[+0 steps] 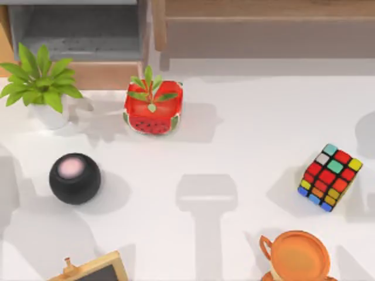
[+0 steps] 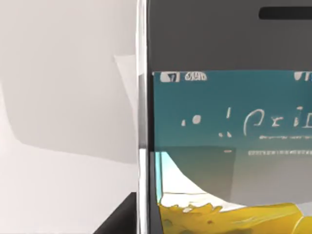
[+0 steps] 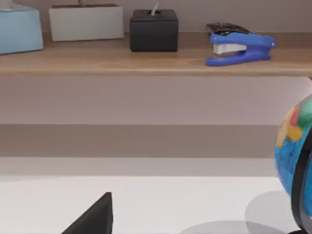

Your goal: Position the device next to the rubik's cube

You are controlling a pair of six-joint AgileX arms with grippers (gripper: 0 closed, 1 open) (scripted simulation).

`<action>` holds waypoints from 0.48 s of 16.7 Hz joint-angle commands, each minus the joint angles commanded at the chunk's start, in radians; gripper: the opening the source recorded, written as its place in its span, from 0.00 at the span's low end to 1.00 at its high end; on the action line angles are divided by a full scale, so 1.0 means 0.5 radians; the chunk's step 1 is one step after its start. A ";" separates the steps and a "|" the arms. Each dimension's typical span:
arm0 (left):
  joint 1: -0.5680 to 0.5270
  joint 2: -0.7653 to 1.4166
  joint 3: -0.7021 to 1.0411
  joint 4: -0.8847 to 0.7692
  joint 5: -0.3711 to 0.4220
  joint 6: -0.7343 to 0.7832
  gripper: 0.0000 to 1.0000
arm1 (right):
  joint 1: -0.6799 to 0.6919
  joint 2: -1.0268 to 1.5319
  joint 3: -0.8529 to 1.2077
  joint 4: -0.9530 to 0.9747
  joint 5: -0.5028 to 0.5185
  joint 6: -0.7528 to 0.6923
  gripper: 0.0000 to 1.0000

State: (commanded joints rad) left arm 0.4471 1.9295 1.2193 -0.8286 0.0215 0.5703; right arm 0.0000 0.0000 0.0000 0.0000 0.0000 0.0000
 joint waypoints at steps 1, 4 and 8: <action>0.000 0.000 0.000 0.000 0.000 0.000 0.00 | 0.000 0.000 0.000 0.000 0.000 0.000 1.00; -0.012 -0.010 0.014 -0.006 0.000 -0.016 0.00 | 0.000 0.000 0.000 0.000 0.000 0.000 1.00; -0.181 -0.087 0.237 -0.147 -0.002 -0.295 0.00 | 0.000 0.000 0.000 0.000 0.000 0.000 1.00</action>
State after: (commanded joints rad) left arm 0.3564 1.8861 1.3379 -0.9021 0.0203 0.4228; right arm 0.0000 0.0000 0.0000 0.0000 0.0000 0.0000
